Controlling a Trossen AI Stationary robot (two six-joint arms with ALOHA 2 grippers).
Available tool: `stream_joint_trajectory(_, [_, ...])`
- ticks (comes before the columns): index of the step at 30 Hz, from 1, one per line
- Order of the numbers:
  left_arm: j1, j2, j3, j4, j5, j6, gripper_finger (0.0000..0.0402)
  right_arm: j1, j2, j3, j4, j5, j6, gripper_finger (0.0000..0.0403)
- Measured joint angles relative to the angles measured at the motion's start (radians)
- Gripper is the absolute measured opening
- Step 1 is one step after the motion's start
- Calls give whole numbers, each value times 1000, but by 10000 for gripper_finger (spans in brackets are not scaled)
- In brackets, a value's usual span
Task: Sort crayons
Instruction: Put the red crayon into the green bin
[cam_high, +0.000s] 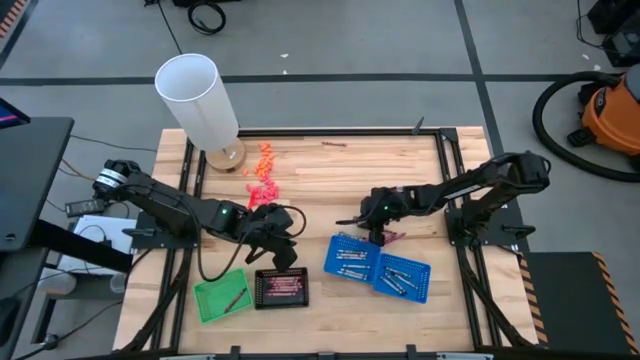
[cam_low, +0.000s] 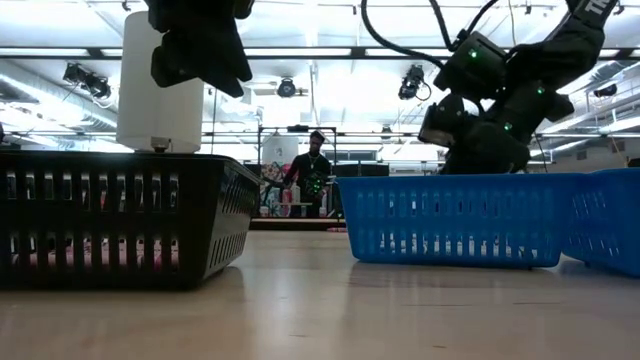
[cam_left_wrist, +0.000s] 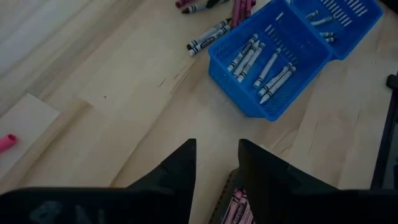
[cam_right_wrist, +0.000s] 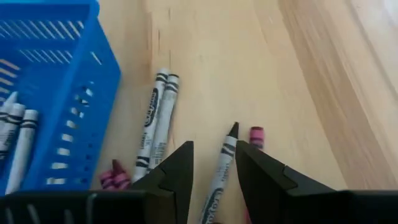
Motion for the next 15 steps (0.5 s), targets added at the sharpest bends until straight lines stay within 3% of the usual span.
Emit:
stream_joint_trajectory(8, [0,0,0,1,0,0,130,-16,8,0,-58,101,-3,128])
stream_joint_trajectory(15, [0,1,0,1,0,0,130,-47,2,0,-77,108,-7,128])
